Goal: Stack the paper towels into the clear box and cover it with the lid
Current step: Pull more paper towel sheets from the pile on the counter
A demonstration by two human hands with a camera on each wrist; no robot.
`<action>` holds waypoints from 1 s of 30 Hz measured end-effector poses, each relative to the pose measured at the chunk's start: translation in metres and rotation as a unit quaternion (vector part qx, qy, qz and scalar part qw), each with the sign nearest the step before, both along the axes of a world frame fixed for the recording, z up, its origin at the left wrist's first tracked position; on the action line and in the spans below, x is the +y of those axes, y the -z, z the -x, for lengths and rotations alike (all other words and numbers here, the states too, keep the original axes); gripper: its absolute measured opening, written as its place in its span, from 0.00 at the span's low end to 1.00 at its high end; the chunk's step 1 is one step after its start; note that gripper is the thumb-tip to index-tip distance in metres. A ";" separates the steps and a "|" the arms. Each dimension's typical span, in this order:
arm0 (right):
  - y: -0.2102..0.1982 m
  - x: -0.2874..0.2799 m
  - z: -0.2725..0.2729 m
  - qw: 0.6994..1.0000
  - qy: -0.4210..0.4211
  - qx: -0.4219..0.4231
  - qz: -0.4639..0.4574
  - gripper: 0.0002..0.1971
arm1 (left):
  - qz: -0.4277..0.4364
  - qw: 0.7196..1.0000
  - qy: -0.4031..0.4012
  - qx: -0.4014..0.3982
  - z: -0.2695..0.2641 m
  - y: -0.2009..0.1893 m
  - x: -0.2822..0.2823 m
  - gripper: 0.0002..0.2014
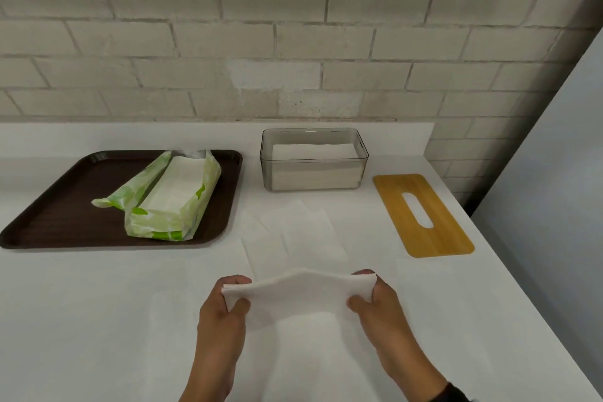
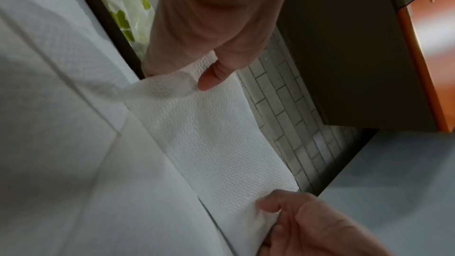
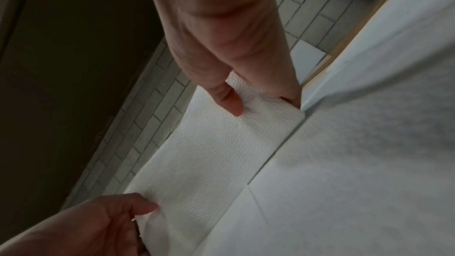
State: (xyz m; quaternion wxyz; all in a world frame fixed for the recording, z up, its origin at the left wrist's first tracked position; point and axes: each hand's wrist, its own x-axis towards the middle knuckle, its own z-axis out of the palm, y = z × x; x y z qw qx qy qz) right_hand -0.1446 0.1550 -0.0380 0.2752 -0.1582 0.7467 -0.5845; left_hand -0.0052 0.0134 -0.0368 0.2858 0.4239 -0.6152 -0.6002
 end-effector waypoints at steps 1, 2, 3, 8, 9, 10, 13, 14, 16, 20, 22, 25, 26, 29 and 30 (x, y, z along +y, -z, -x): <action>-0.001 0.000 0.000 1.000 0.004 0.006 -0.002 0.13 | 0.003 1.000 -0.003 0.002 0.000 -0.002 0.000 0.14; -0.004 0.001 0.000 1.000 0.010 0.012 0.007 0.12 | 0.009 1.000 -0.004 0.011 -0.001 -0.005 -0.001 0.14; -0.007 0.002 0.002 0.999 0.015 0.018 0.022 0.12 | 0.012 1.000 -0.005 0.025 -0.001 -0.009 -0.002 0.14; -0.011 0.007 0.007 0.999 0.008 0.016 0.035 0.17 | 0.000 0.997 -0.009 0.075 -0.004 -0.018 -0.002 0.16; -0.008 0.007 0.006 1.000 -0.001 0.011 0.018 0.18 | -0.008 0.996 -0.014 0.082 -0.004 -0.017 -0.002 0.15; -0.004 0.008 0.005 1.000 -0.010 0.006 0.000 0.19 | -0.016 0.996 -0.017 0.085 -0.004 -0.016 -0.002 0.15; -0.001 0.011 0.002 0.999 -0.021 0.012 -0.032 0.16 | -0.025 0.996 -0.023 0.087 -0.007 -0.010 -0.006 0.14; -0.003 0.013 0.003 0.999 -0.019 0.020 -0.032 0.14 | -0.024 0.996 -0.020 0.085 -0.009 -0.010 -0.009 0.15; -0.013 0.015 0.010 0.998 -0.009 0.054 -0.021 0.11 | -0.013 0.998 0.010 0.064 -0.015 -0.011 -0.018 0.17; -0.062 0.014 0.022 0.984 -0.030 0.167 0.054 0.09 | 0.064 0.970 0.230 -0.055 -0.025 -0.020 -0.030 0.21; -0.092 0.012 0.022 0.969 -0.105 0.215 0.065 0.11 | 0.084 0.933 0.339 -0.088 -0.020 -0.034 -0.020 0.19; -0.120 0.005 0.019 0.938 -0.211 0.272 0.033 0.14 | 0.114 0.920 0.369 -0.062 0.001 -0.052 0.007 0.11; -0.125 0.004 0.017 0.934 -0.221 0.280 0.033 0.14 | 0.130 0.924 0.355 -0.052 0.009 -0.055 0.016 0.08; -0.126 0.009 0.025 0.954 -0.152 0.235 0.103 0.11 | 0.071 0.954 0.292 -0.018 0.025 -0.055 0.032 0.03; -0.124 0.015 0.032 0.965 -0.103 0.204 0.132 0.10 | 0.040 0.963 0.268 -0.006 0.028 -0.054 0.034 0.04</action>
